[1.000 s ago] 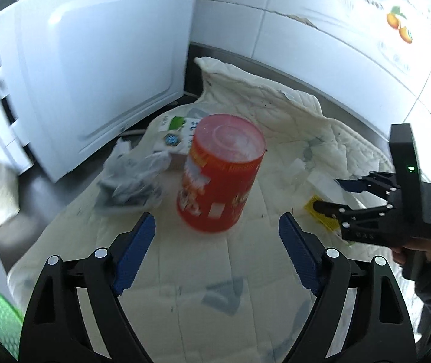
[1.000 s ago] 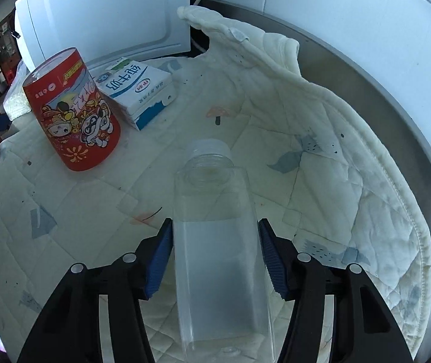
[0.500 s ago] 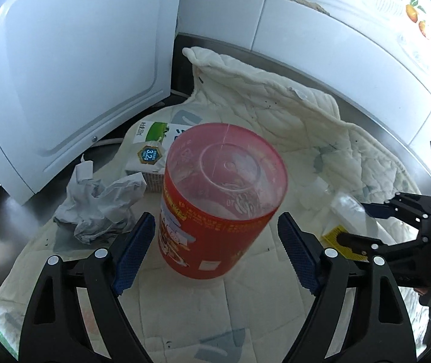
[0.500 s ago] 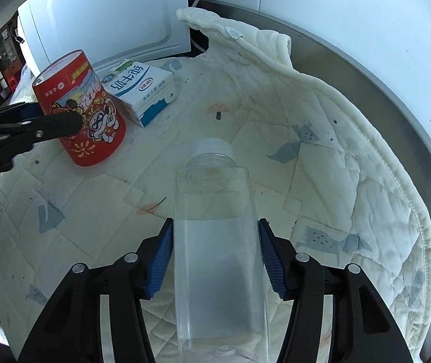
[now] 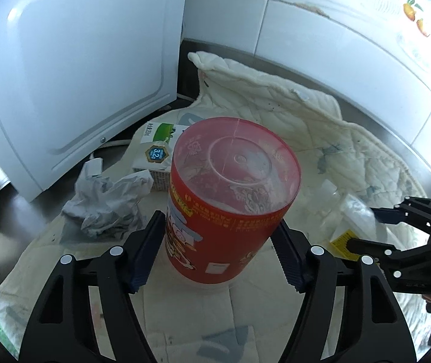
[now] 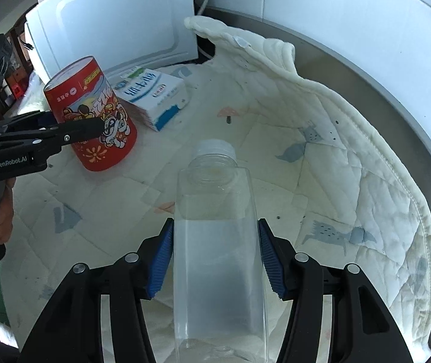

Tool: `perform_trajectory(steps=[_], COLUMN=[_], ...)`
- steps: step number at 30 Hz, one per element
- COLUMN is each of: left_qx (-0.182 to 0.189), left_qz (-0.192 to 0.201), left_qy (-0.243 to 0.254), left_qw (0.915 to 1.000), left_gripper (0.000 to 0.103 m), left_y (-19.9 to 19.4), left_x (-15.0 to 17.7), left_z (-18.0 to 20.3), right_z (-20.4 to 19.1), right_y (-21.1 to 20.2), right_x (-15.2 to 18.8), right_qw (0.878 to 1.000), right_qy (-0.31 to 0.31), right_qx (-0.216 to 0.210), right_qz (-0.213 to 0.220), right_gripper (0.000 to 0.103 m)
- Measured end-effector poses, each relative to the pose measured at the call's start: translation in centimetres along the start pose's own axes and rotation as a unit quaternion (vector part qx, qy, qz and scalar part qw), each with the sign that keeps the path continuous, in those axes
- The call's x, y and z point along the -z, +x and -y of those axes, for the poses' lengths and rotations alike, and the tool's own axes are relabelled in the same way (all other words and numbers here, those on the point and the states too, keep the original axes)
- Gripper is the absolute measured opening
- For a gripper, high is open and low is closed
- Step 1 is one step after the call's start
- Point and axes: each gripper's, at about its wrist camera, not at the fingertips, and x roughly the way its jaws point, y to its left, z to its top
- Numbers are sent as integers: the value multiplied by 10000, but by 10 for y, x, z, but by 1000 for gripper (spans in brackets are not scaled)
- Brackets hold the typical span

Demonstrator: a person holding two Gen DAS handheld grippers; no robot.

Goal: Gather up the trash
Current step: 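Carry the red canister and clear bottle over the green basket and open both tools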

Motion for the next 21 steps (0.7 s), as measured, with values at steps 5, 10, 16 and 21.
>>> perform_trajectory(steps=[5,10,16,21], left_qx=[72,-1,-321,-963], left_qz=[164,345,562,747], left_qy=[-33,-316,-634,-965], left_qw=[9998,9989,9959,9878], left_gripper=[68,68,68,68], left_y=[-36,-82,-141,-198], left_x=[9,29,59,93], left_z=[-4,-25,-62,-105], right_z=[-14,-37,-89,-149], right_y=[-16,-33,-52,-61], right_x=[3,4,-2,-11], right_qw=[9998,9990,9951,9868], right_qy=[-11,-132,-518,-996], right_qx=[-142,-321,-723,-1149], right_qz=[133,268,430,551], right_gripper=[52,52,52,52])
